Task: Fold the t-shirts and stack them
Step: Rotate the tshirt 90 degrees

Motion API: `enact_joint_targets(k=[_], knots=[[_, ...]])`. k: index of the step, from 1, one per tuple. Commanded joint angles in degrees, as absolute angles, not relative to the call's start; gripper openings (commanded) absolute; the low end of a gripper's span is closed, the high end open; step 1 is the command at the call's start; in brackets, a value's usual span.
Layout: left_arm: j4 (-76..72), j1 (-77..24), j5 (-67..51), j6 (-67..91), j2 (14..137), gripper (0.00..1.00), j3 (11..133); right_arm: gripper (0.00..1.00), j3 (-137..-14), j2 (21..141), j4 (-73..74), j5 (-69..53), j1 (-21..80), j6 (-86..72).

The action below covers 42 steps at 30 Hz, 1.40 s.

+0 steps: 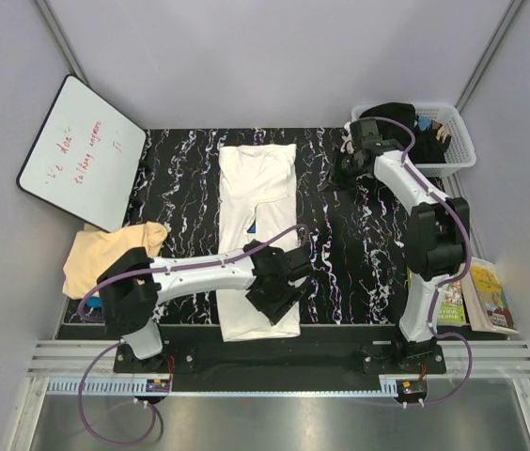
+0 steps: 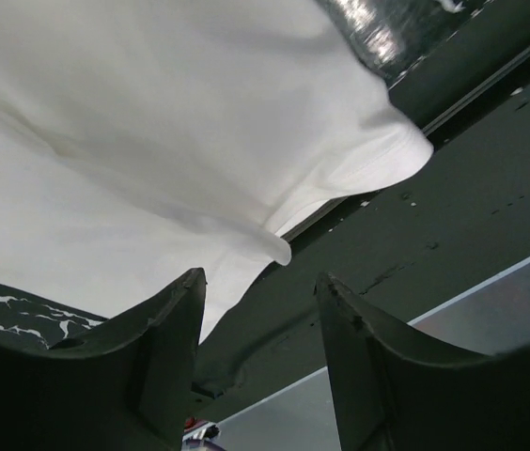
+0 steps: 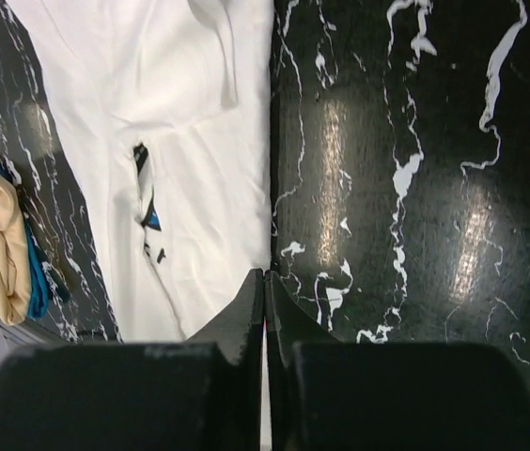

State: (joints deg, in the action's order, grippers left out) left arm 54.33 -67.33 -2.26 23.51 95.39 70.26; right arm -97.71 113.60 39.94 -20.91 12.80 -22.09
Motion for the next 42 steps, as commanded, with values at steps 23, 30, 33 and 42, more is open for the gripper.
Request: enact_joint_targets(k=[23, 30, 33, 42], knots=[[57.7, -68.6, 4.6, 26.4, 90.8, 0.0, 70.2, 0.02, -86.9, 105.8, 36.6, -27.4, 12.7, -20.9], [60.8, -70.6, -3.2, 23.8, 88.9, 0.0, 71.6, 0.02, -85.8, 106.3, 36.7, -28.6, 12.7, -20.8], [61.0, -72.0, -5.4, 23.0, 89.0, 0.0, 71.4, 0.02, -85.7, 106.6, 36.8, -28.7, 12.7, -20.7], [62.7, -74.0, -8.1, 23.7, 89.6, 0.0, 68.1, 0.03, -85.7, 107.8, 37.7, -29.7, 12.9, -21.0]])
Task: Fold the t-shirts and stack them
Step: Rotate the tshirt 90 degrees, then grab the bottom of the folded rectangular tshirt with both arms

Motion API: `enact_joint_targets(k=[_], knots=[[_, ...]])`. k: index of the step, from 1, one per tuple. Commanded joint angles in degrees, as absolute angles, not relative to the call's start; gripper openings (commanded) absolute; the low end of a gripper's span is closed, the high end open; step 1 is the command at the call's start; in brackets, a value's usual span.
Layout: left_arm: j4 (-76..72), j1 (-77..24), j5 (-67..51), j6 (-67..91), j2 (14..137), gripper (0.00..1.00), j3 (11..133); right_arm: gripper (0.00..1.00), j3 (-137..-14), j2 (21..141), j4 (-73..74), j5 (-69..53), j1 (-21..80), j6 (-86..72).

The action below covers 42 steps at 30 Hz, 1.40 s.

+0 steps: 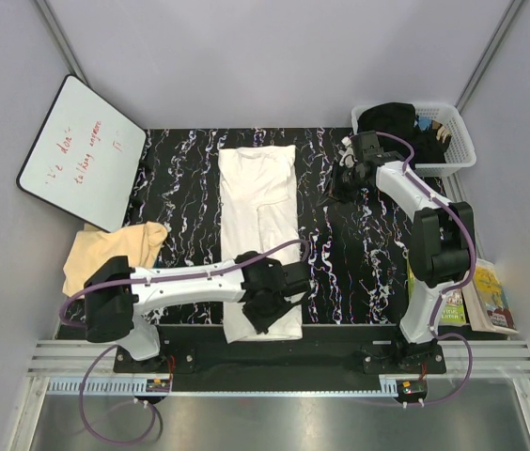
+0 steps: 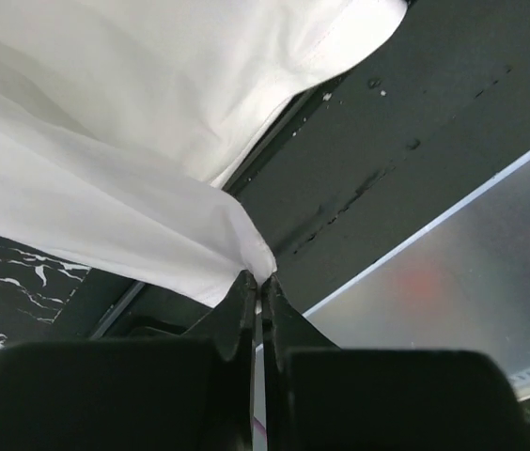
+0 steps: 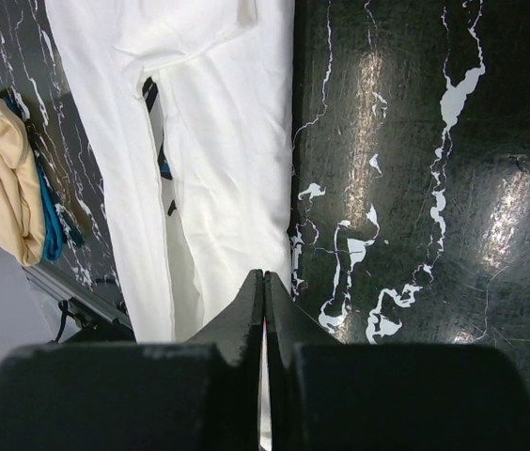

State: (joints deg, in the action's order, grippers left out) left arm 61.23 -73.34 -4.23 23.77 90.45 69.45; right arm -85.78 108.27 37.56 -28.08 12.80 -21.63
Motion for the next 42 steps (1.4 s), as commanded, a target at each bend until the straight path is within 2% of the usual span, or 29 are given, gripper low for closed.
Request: enact_joint_targets(k=[1, 2, 3, 6, 8, 10, 12, 16, 17, 19, 22, 26, 27, 29, 32, 37, 42], knots=[[63.0, -74.1, -7.8, 24.1, 89.7, 0.0, 67.6, 0.03, -85.7, 107.8, 37.9, -29.9, 12.8, -21.0], [63.2, -74.0, -6.9, 24.2, 89.7, 0.31, 67.5, 0.03, -85.8, 107.8, 38.1, -30.0, 12.9, -20.8], [64.2, -74.1, -6.2, 24.3, 89.3, 0.5, 67.6, 0.04, -85.7, 107.5, 38.8, -30.1, 13.2, -20.7], [65.6, -74.2, -0.1, 26.1, 86.0, 0.99, 68.9, 0.11, -84.3, 105.2, 40.1, -30.8, 13.6, -20.0], [66.0, -74.0, 8.5, 28.6, 83.2, 0.99, 70.7, 0.28, -81.2, 103.0, 40.0, -30.9, 14.0, -20.0], [66.6, -71.6, 13.9, 31.6, 78.9, 0.99, 72.3, 0.35, -78.8, 99.8, 39.9, -29.9, 15.4, -19.8], [65.8, -67.4, 16.4, 32.5, 75.7, 0.99, 72.9, 0.34, -78.2, 98.6, 39.1, -27.8, 16.9, -19.5], [62.4, -51.9, 14.5, 29.1, 73.8, 0.99, 72.8, 0.23, -85.2, 103.2, 39.4, -26.6, 20.4, -19.4], [62.1, -49.8, 13.5, 28.0, 74.4, 0.99, 73.1, 0.14, -87.3, 104.7, 40.9, -26.7, 22.0, -19.4], [62.1, -44.9, 11.6, 25.4, 77.1, 0.99, 74.2, 0.02, -93.7, 109.7, 44.6, -27.1, 22.9, -20.1], [62.0, -41.5, 7.5, 25.0, 79.3, 0.99, 73.7, 0.01, -92.4, 111.4, 46.9, -29.6, 23.0, -22.8], [57.2, -36.7, -2.8, 28.1, 75.9, 0.99, 66.9, 0.16, -84.7, 107.0, 46.7, -32.3, 22.7, -24.9], [55.7, -35.3, -5.4, 30.3, 73.1, 0.99, 62.4, 0.28, -82.8, 104.9, 46.4, -33.6, 22.4, -25.5], [51.5, -30.5, -13.7, 32.5, 70.0, 0.99, 57.2, 0.37, -77.6, 102.8, 45.6, -35.8, 22.6, -27.5], [50.3, -26.6, -18.9, 33.7, 66.0, 0.99, 50.3, 0.53, -70.3, 98.4, 44.1, -40.7, 22.5, -30.7], [47.2, -23.6, -28.1, 35.0, 64.7, 0.99, 41.7, 0.62, -59.4, 92.1, 44.3, -43.9, 22.6, -33.7], [40.6, -23.6, -35.0, 40.2, 61.8, 0.97, 32.0, 0.63, -48.6, 84.3, 42.4, -47.8, 22.6, -37.4]])
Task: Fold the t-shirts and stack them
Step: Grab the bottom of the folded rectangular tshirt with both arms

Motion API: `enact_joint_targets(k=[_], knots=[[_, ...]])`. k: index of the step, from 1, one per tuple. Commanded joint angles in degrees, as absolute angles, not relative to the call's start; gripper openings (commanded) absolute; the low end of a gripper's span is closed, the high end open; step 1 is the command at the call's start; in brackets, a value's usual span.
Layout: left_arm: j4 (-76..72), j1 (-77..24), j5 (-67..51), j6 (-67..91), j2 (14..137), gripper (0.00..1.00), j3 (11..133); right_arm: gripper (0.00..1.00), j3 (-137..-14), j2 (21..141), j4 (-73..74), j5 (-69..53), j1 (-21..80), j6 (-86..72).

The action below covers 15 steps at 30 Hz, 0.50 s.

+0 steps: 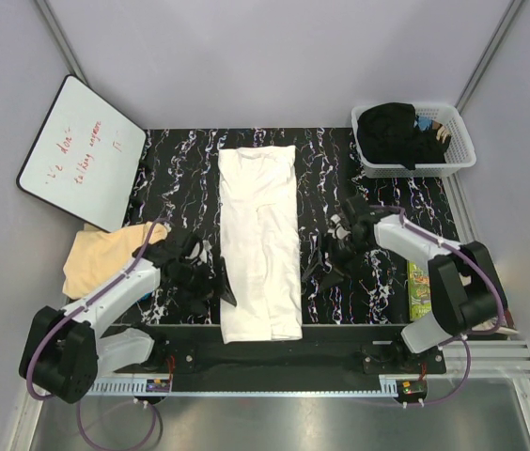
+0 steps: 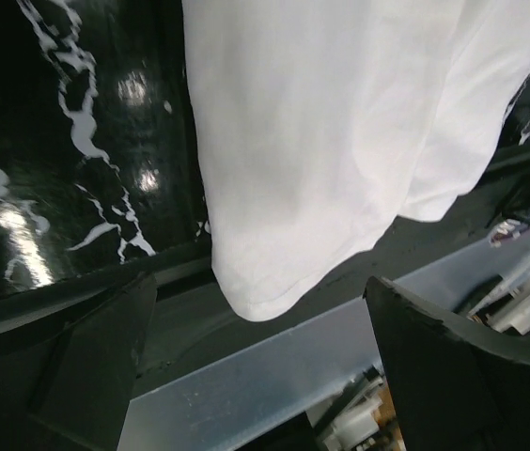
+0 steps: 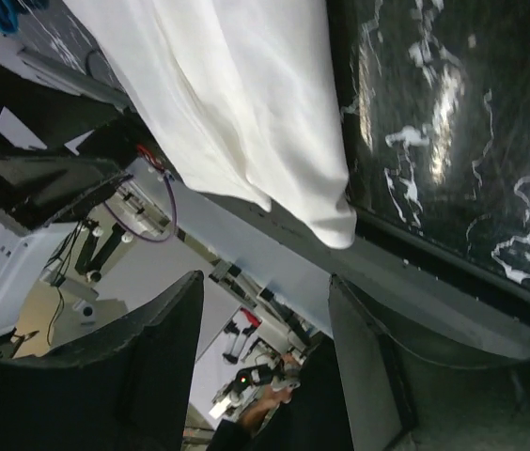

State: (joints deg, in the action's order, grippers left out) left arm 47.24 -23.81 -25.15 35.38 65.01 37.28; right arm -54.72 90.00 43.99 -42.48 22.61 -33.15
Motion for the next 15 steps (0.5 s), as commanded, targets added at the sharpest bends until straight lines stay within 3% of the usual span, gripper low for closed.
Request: enact_joint_targets(k=[1, 6, 15], knots=[[40.2, -23.6, -35.5, 40.7, 61.3, 0.96, 30.8, 0.64, -44.3, 83.2, 41.4, -48.4, 22.5, -39.6], [39.9, -23.6, -36.1, 42.4, 57.9, 0.95, 25.6, 0.65, -31.3, 76.6, 30.7, -51.8, 25.4, -50.2], [38.1, -23.6, -34.7, 42.6, 60.7, 0.89, 25.4, 0.71, -24.0, 79.3, 16.3, -50.6, 30.2, -57.3]])
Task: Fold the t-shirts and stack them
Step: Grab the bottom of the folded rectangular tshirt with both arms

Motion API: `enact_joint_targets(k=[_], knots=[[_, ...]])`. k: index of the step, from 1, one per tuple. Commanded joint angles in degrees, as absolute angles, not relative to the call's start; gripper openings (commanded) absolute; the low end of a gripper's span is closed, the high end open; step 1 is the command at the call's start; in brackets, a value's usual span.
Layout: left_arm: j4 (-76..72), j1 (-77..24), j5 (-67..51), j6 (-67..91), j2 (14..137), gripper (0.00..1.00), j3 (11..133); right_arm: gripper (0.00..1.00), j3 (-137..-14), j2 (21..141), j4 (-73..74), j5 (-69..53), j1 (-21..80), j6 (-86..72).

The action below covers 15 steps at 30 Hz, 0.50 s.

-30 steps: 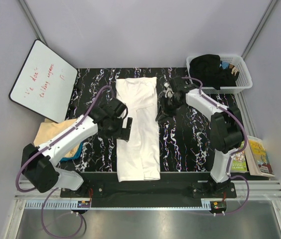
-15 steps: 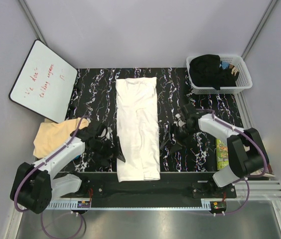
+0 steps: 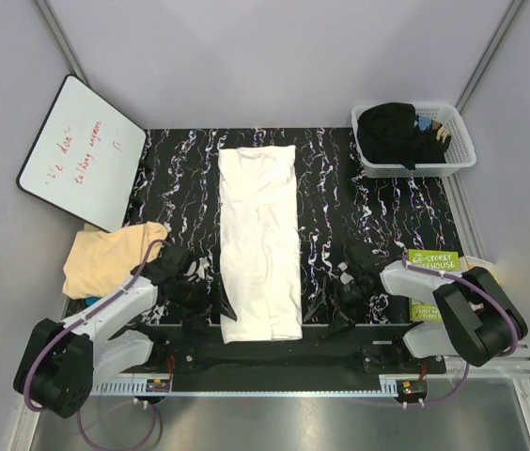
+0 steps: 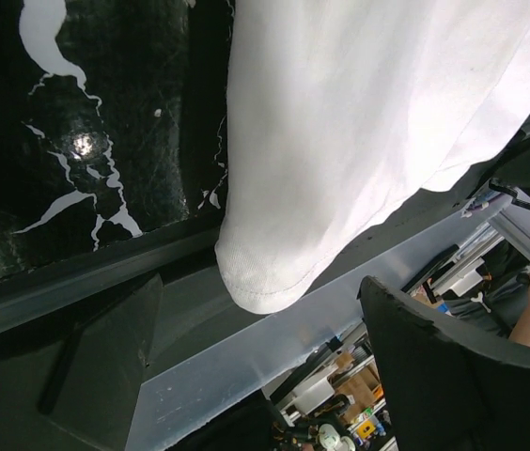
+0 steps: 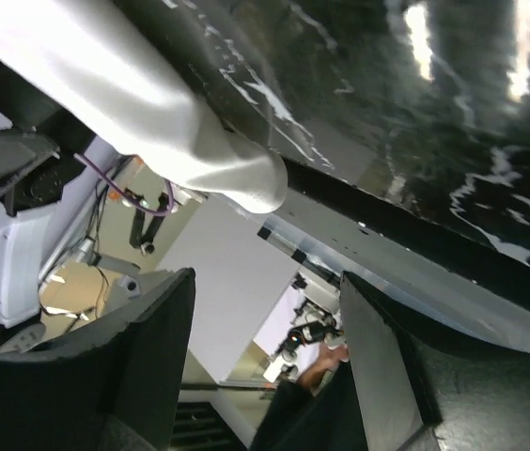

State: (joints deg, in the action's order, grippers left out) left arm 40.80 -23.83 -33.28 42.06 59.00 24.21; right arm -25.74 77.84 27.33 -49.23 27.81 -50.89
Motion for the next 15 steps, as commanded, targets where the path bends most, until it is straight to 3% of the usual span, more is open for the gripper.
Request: enact_joint_targets(k=[1, 6, 15], knots=[[37.4, -23.6, -34.8, 42.3, 62.2, 0.89, 25.6, 0.71, -23.7, 81.0, 12.4, -50.3, 30.8, -58.0], [35.2, -24.4, -35.2, 41.7, 67.7, 0.83, 26.8, 0.72, -25.3, 89.4, 4.1, -48.6, 36.3, -60.2], [33.6, -25.0, -34.5, 41.9, 70.2, 0.68, 27.6, 0.72, -29.1, 96.2, 8.0, -49.1, 38.3, -59.2]])
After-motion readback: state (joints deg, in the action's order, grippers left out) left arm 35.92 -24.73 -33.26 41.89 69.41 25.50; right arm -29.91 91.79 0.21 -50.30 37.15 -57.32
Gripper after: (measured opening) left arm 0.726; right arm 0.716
